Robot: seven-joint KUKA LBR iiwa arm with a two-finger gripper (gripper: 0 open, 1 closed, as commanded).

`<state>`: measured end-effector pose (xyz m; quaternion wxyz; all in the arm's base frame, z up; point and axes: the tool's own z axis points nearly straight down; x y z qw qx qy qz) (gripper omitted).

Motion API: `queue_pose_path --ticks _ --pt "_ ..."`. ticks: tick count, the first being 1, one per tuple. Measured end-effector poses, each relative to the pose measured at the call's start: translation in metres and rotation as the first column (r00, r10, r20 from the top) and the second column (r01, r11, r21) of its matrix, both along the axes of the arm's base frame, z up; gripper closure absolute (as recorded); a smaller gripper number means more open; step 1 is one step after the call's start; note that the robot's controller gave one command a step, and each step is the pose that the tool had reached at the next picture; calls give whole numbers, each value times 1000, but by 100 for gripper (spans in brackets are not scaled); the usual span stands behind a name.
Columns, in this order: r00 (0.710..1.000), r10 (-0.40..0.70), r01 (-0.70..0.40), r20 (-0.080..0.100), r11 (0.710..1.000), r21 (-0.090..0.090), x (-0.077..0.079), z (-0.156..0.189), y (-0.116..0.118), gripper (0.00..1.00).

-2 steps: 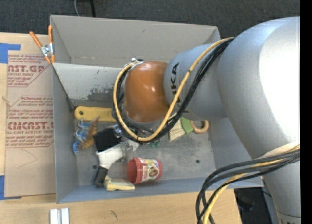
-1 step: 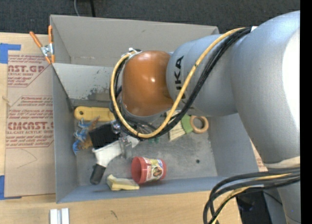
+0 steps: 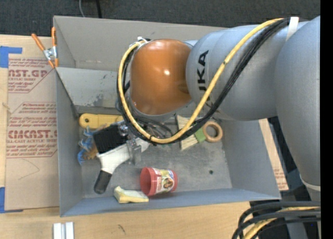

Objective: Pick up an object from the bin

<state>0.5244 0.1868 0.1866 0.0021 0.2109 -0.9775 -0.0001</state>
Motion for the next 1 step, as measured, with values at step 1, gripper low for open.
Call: queue_pose_path --ticks 1 --pt "1000 -31 31 2 1000 0 2 69 11 100"
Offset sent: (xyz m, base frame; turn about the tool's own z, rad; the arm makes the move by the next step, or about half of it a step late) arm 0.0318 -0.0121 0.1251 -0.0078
